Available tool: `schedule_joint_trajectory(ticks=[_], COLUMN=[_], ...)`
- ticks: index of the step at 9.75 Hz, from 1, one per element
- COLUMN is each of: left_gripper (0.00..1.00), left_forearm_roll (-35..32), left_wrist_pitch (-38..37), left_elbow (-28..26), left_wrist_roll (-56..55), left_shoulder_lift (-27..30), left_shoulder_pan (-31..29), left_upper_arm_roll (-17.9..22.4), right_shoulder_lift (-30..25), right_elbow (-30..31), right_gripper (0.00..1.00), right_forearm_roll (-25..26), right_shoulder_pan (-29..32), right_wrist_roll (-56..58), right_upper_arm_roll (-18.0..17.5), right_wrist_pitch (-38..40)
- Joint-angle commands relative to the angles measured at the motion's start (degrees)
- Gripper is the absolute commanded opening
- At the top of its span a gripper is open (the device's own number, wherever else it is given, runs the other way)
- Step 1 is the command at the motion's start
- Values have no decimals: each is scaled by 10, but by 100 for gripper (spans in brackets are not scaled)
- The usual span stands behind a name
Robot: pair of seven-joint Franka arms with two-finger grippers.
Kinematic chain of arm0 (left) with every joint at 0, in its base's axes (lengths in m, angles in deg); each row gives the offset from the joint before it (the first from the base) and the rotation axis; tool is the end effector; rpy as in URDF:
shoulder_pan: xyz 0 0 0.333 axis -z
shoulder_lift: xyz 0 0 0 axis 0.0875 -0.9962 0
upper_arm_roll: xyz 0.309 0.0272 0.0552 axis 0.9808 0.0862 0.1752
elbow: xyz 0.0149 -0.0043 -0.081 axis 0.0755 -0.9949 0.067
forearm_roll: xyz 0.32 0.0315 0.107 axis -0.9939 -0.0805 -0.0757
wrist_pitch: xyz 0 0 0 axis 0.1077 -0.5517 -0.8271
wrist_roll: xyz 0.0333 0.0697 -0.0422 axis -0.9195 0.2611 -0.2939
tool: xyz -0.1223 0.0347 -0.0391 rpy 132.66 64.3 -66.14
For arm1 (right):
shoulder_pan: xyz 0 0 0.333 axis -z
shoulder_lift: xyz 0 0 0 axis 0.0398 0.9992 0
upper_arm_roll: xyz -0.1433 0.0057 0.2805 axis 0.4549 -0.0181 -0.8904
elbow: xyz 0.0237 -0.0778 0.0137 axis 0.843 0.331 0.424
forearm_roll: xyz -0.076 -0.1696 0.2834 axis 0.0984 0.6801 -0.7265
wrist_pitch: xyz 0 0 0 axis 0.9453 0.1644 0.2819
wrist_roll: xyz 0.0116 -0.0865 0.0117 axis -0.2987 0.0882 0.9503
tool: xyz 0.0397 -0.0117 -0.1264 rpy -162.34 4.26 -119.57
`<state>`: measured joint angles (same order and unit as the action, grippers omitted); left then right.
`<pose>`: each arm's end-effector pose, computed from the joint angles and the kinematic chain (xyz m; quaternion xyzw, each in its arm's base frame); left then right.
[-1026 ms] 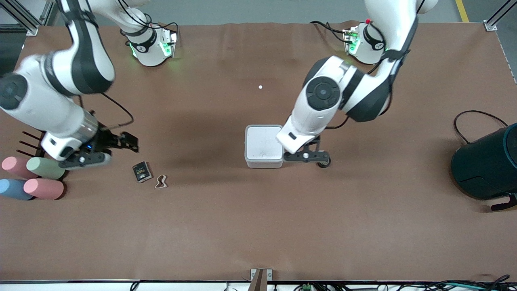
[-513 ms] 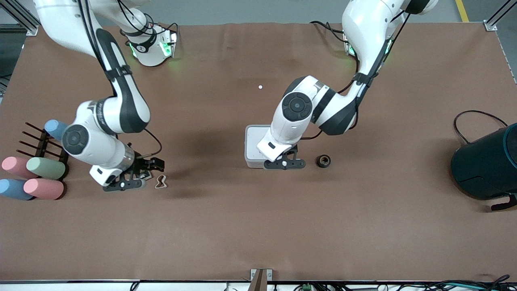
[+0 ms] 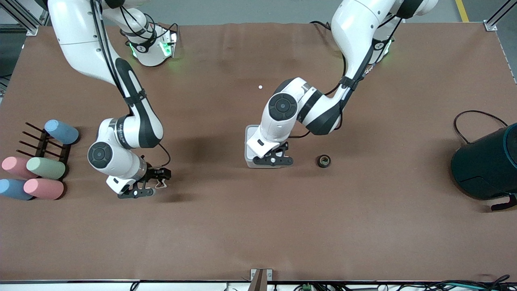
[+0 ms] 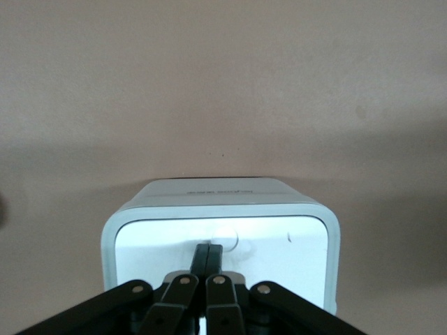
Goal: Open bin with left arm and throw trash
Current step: 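Open the lid with the left gripper while the right gripper grasps the clip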
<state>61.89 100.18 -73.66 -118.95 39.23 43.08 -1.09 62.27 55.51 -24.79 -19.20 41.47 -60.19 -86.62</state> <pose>0.5118 -0.4637 0.2995 0.9984 -0.0098 -0.0021 0.0552 0.6048 0.1029 0.2209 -0.9988 -0.0394 0.0184 0.0221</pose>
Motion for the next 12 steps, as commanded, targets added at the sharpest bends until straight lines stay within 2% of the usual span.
schedule_joint_trajectory(ticks=[1,3,4,6,7,8,9,11,12], left_gripper=[0,0,0,0,0,4,31,61,77], left_forearm_roll=[6,5,3,-1,-1,-1,-2,-3,-3], left_wrist_pitch=[16,17,9,-86,-135,-170,-184,-175,-158], left_elbow=[13,14,14,23,33,33,26,-12,-37], left_wrist_roll=[-4,-4,-4,6,12,53,111,162,163], left_shoulder_lift=[-19,-23,-3,48,73,89,104,100,97], left_shoulder_pan=[5,5,3,-17,-50,-85,-117,-169,-170], left_upper_arm_roll=[4,4,6,12,13,11,15,13,14], right_shoulder_lift=[12,22,26,39,42,41,40,36,33], right_elbow=[-10,-11,-11,-10,-9,-9,-9,-9,-9], right_gripper=[76,68,67,63,57,51,40,19,11], right_forearm_roll=[-10,-14,-14,-13,-13,-12,-13,-13,-15], right_shoulder_pan=[4,-3,-3,-5,-7,-1,-4,-2,-2], right_wrist_roll=[-5,-5,-5,-5,-4,1,0,-7,-5], right_upper_arm_roll=[-4,-5,-5,-5,-5,-5,-5,-5,-6], right_wrist_pitch=[-6,-10,-13,-25,-27,-27,-22,-19,-17])
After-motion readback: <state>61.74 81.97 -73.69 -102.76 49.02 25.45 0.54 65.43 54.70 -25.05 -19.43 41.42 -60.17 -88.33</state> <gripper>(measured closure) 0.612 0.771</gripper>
